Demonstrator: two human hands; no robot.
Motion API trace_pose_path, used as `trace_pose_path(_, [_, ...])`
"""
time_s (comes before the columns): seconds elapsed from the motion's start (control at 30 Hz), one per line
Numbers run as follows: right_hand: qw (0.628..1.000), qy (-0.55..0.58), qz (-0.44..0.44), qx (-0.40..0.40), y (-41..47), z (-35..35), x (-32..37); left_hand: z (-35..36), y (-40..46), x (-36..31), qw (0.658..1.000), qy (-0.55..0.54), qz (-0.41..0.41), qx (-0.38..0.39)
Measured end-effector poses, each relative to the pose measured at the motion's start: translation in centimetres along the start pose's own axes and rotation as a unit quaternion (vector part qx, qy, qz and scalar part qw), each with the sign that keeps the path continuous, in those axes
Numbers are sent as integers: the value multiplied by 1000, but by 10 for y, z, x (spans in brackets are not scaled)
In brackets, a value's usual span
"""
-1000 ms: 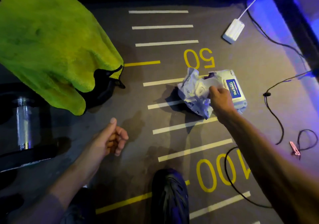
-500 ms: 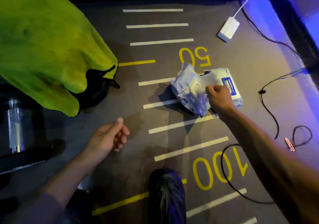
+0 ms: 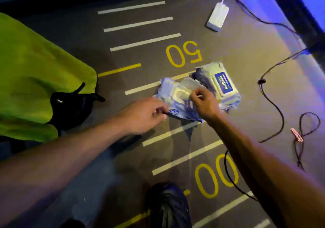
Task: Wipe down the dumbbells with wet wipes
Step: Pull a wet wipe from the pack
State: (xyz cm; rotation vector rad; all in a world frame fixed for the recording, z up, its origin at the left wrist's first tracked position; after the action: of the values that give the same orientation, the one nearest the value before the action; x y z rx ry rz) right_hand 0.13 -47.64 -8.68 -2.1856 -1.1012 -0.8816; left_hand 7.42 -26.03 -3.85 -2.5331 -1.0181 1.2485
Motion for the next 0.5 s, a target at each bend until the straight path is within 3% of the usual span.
trace_pose_path(0.23, [996, -64, -66, -8, -1, -1, 9, 27, 75, -14, 996, 28, -27, -81])
trace_pose_path(0.37, [978, -141, -153, 19, 4, 3, 20, 31, 85, -14, 986, 31, -60, -151])
trace_pose_path(0.5, [975, -153, -162, 16, 9, 1, 29, 30, 87, -15, 981, 48, -78, -174])
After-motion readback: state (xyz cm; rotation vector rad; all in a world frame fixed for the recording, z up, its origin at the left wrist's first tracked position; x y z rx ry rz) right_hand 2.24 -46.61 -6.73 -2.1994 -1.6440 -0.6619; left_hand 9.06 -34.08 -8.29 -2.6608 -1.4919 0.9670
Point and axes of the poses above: each hand's wrist, its own y-axis towards the middle knuckle, its own z-axis out of the palm, x = y × z, the point moved 6 cm from there along y, towards the middle knuckle, and after that the axes turned 7 degrees about -z, right-handed, at the moved point
